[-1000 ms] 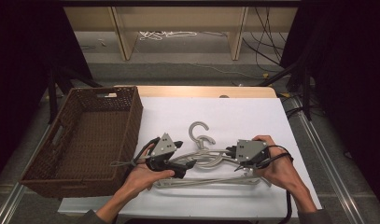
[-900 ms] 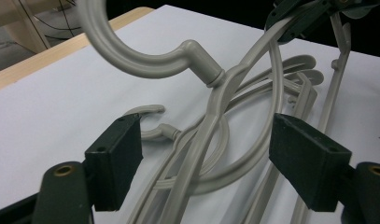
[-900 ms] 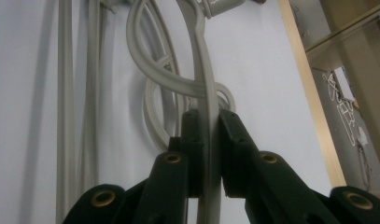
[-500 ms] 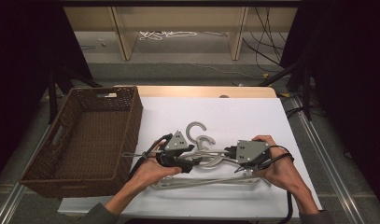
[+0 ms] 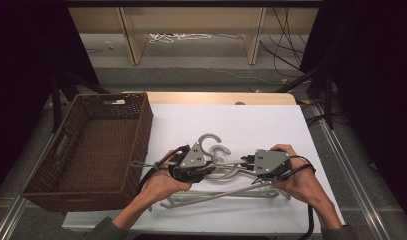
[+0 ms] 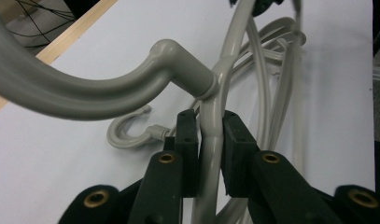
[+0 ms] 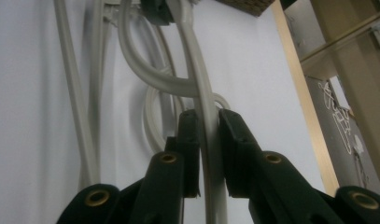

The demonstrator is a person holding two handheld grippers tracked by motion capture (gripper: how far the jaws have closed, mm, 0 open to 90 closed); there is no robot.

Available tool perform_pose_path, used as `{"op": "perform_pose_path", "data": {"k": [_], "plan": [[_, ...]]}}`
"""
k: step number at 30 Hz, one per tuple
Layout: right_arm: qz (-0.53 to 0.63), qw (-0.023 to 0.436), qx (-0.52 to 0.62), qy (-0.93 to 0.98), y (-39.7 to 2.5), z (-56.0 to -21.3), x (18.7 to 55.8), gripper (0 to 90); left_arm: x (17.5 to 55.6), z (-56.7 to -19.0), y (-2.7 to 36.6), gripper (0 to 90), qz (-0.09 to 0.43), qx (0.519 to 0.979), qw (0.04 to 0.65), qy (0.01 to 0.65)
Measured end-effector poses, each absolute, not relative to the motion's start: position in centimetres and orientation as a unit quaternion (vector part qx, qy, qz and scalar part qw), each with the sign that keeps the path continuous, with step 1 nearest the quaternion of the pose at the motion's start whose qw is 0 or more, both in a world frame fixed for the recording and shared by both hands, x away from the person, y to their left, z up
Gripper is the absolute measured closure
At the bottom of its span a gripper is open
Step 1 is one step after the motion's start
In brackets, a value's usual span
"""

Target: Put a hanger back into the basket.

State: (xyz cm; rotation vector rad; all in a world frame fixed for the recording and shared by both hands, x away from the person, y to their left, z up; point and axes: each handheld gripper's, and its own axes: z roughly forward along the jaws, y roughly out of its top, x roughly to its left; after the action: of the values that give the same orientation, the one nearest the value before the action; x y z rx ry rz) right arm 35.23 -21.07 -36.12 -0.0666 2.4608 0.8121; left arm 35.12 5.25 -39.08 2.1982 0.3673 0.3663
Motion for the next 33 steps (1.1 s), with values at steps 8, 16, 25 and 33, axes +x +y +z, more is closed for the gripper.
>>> {"op": "perform_pose_path", "data": {"k": [8,16,25,33], "plan": [[0.352,0.289,0.096,0.885,-21.4,-35.7,35.4,47.5,35.5,-38.8,6.4,81.1,0.137,0.871,0.436,0.183],[0.450,0.286,0.219,0.817,-22.6,-35.2,35.6,29.3,35.8,-37.9,7.8,81.1,0.150,0.861,0.432,0.221],[0.465,0.276,0.254,0.802,-23.2,-36.1,34.5,24.0,36.5,-37.1,9.7,81.0,0.160,0.845,0.442,0.255],[0.473,0.272,0.274,0.792,-23.1,-37.8,34.0,21.4,37.1,-36.2,11.8,81.0,0.162,0.825,0.460,0.287]]}}
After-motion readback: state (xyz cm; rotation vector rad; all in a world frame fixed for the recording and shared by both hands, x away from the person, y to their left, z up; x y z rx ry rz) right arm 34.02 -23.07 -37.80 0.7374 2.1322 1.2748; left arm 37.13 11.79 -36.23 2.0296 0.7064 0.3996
